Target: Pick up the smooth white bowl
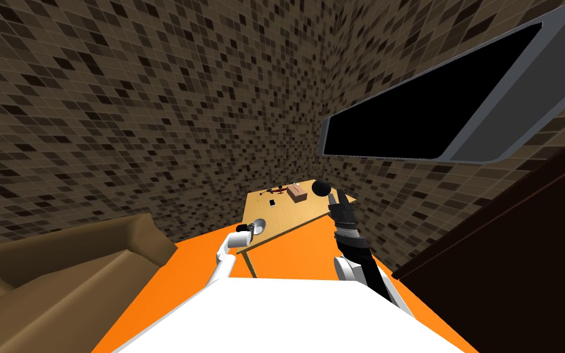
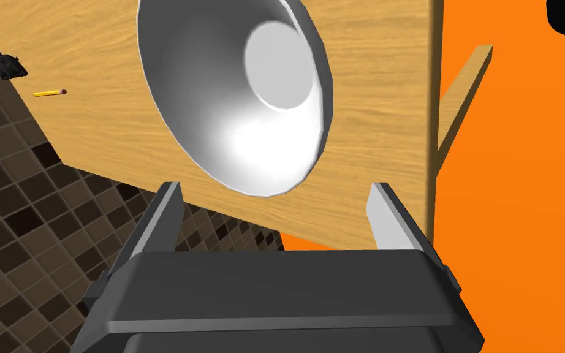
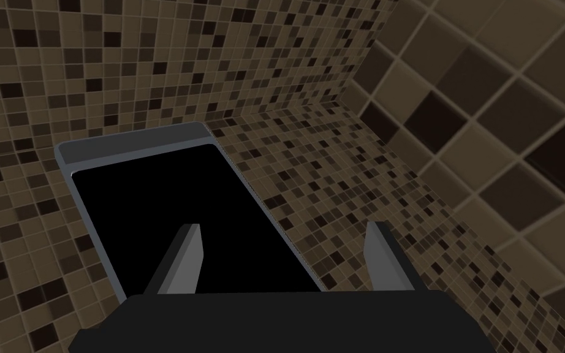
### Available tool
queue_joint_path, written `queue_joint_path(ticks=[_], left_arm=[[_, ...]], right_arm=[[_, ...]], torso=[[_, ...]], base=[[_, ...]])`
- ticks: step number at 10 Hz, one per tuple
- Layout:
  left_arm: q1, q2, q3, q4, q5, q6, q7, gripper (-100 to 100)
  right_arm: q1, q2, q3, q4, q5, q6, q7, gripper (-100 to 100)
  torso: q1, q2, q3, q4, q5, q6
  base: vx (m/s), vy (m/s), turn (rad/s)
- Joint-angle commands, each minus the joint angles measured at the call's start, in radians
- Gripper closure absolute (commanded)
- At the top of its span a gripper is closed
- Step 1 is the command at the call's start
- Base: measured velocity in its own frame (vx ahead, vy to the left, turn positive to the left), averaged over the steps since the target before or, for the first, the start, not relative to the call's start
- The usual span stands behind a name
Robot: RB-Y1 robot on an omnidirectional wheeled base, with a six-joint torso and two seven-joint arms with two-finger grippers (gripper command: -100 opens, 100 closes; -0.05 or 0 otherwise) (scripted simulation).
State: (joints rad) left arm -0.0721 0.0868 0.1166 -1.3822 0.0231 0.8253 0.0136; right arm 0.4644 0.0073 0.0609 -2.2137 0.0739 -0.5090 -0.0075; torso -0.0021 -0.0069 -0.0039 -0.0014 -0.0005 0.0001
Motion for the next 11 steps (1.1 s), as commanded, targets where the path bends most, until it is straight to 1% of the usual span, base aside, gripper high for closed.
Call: queue_joint_path(ticks=[1,3,4,5,6,7,10,11], left_arm=[[-0.005,-0.011,0.0,0.036,0.004,0.023,-0.001,-100],[0.004,-0.034,-0.001,0.072,0.004,0.051,0.0,-100],[0.004,-0.034,-0.001,0.072,0.004,0.051,0.0,-100],[0.011,-0.037,-0.004,0.048,-0.002,0.06,0.003,-100],[0.012,-0.038,-0.004,0.049,-0.002,0.06,0.003,0],[0.009,-0.038,-0.005,0.077,-0.002,0.034,0.003,-100],[0.005,-0.039,-0.007,0.134,-0.003,-0.02,0.005,-100],[0.009,-0.039,-0.007,0.118,-0.003,-0.005,0.004,-100]], right_arm=[[0.0,0.0,0.0,0.0,0.0,0.0,0.0,0],[0.0,0.0,0.0,0.0,0.0,0.0,0.0,0],[0.0,0.0,0.0,0.0,0.0,0.0,0.0,0],[0.0,0.0,0.0,0.0,0.0,0.0,0.0,0],[0.0,0.0,0.0,0.0,0.0,0.0,0.0,0],[0.0,0.0,0.0,0.0,0.0,0.0,0.0,0],[0.0,0.0,0.0,0.0,0.0,0.0,0.0,0],[0.0,0.0,0.0,0.0,0.0,0.0,0.0,0]], torso=[[0.0,0.0,0.0,0.0,0.0,0.0],[0.001,0.001,0.0,0.0,0.0,0.0],[0.002,0.002,0.001,0.0,0.0,0.0],[0.002,0.003,0.002,0.001,0.0,0.0],[0.001,0.005,0.003,0.001,0.0,0.0],[0.001,0.006,0.004,0.001,0.0,0.0],[0.002,0.005,0.003,0.001,0.0,0.0],[0.002,0.004,0.003,0.001,0.0,0.0]], base=[[0.102,-0.008,-0.024],[0.085,0.009,-0.017],[0.057,0.011,-0.007],[0.02,0.003,0.0],[0.0,0.0,0.0],[0.024,0.005,0.002],[0.043,0.008,0.002],[0.019,0.001,0.001]])
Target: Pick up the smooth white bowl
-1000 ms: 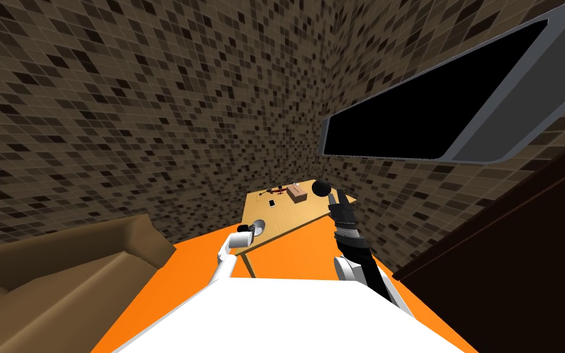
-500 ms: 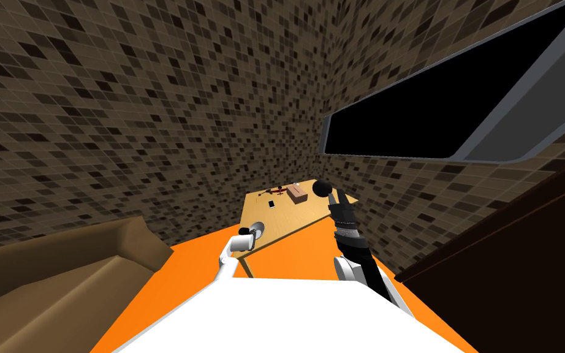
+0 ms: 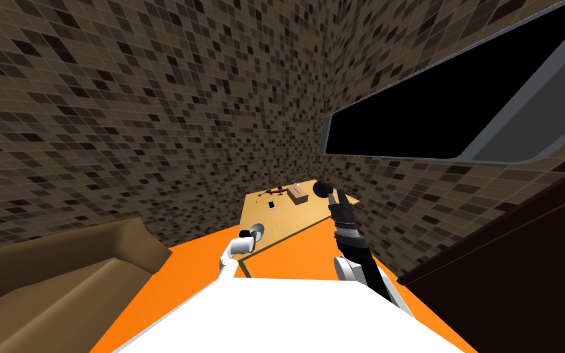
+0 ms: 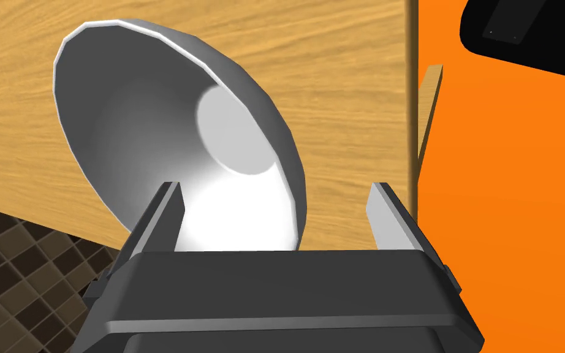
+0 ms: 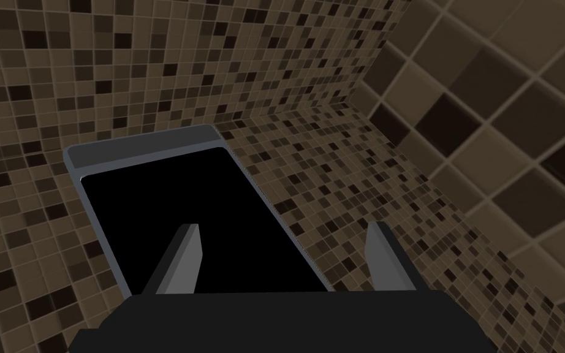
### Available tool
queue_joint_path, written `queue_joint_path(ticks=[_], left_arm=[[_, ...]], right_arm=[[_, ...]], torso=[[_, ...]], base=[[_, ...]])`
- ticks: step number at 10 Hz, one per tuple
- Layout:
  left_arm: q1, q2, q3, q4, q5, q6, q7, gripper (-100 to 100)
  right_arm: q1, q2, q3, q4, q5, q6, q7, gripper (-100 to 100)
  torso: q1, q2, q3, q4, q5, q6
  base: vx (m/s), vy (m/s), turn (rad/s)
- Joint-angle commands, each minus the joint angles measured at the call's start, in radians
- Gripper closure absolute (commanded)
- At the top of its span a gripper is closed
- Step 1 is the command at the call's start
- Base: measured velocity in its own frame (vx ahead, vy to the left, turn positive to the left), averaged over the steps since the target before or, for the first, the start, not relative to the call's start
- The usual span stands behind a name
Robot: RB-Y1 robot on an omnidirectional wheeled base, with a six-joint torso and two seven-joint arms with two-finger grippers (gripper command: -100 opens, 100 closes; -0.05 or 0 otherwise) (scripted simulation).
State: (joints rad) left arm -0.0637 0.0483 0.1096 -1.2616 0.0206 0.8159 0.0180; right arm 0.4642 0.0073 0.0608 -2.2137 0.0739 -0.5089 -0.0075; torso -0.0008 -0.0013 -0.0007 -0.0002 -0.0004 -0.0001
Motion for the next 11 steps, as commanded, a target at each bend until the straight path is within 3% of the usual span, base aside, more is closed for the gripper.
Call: queue_joint_path(ticks=[1,5,6,7,9,10,11], left_arm=[[0.0,0.0,0.0,0.0,0.0,0.0,0.0,100],[0.002,0.0,0.005,0.0,0.001,0.001,0.007,100],[0.002,0.0,0.005,0.0,0.001,0.001,0.007,0],[0.0,0.0,0.002,-0.034,0.0,0.034,-0.001,100],[0.003,0.001,0.003,-0.072,0.0,0.07,-0.002,100],[0.003,0.0,0.002,-0.062,0.0,0.058,-0.002,100],[0.003,0.0,0.001,-0.064,-0.001,0.063,-0.002,0]], right_arm=[[0.0,0.0,0.0,0.0,0.0,0.0,0.0,0],[0.0,0.0,0.0,0.0,0.0,0.0,0.0,0],[0.0,0.0,0.0,0.0,0.0,0.0,0.0,0],[0.0,0.0,0.0,0.0,0.0,0.0,0.0,0],[0.0,0.0,0.0,0.0,0.0,0.0,0.0,0],[0.0,0.0,0.0,0.0,0.0,0.0,0.0,0],[0.0,0.0,0.0,0.0,0.0,0.0,0.0,0]], torso=[[0.0,0.0,0.0,0.0,0.0,0.0],[0.0,0.0,0.0,0.0,0.0,0.005],[0.0,0.0,0.0,0.0,0.0,0.004],[0.0,0.0,0.0,0.001,0.0,0.004],[-0.001,0.004,0.003,0.002,0.0,0.004],[-0.001,0.005,0.004,0.002,-0.001,0.004],[-0.001,0.004,0.003,0.002,0.0,0.003]], base=[[0.0,0.0,0.0],[0.0,-0.001,0.013],[0.0,0.0,0.0],[-0.031,-0.004,-0.038],[-0.056,-0.008,-0.014],[-0.026,-0.006,-0.001],[-0.005,-0.001,-0.001]])
